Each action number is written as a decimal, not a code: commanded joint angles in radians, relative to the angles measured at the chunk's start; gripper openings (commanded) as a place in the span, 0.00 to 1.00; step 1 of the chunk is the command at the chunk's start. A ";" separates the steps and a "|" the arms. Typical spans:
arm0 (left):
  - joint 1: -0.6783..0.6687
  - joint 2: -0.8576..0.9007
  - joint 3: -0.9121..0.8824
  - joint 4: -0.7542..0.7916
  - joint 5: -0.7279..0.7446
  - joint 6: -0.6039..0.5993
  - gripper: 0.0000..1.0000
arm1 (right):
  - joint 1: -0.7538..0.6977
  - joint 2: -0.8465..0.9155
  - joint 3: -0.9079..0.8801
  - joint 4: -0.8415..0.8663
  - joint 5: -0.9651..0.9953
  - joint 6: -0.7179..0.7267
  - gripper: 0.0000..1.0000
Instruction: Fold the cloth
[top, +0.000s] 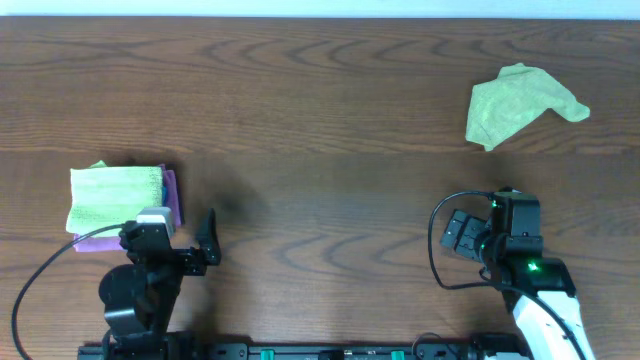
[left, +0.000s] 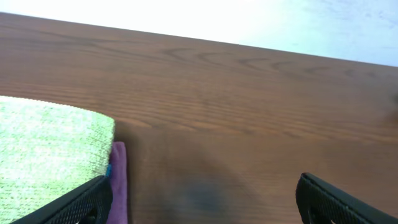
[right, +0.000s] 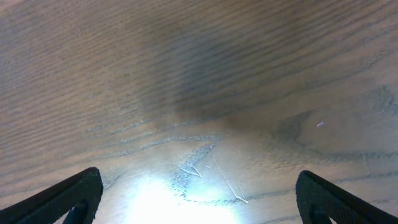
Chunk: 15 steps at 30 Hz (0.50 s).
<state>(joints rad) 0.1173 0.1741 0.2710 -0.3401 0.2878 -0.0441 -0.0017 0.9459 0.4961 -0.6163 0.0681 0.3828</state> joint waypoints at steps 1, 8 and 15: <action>-0.027 -0.049 -0.040 0.000 -0.059 0.049 0.95 | -0.005 -0.008 -0.002 -0.001 0.010 0.005 0.99; -0.040 -0.154 -0.128 -0.002 -0.074 0.049 0.95 | -0.005 -0.008 -0.002 -0.001 0.010 0.005 0.99; -0.061 -0.171 -0.166 -0.010 -0.124 0.080 0.95 | -0.005 -0.008 -0.002 -0.001 0.010 0.005 0.99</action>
<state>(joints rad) 0.0696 0.0135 0.1265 -0.3412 0.2089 -0.0093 -0.0017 0.9459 0.4961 -0.6163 0.0681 0.3828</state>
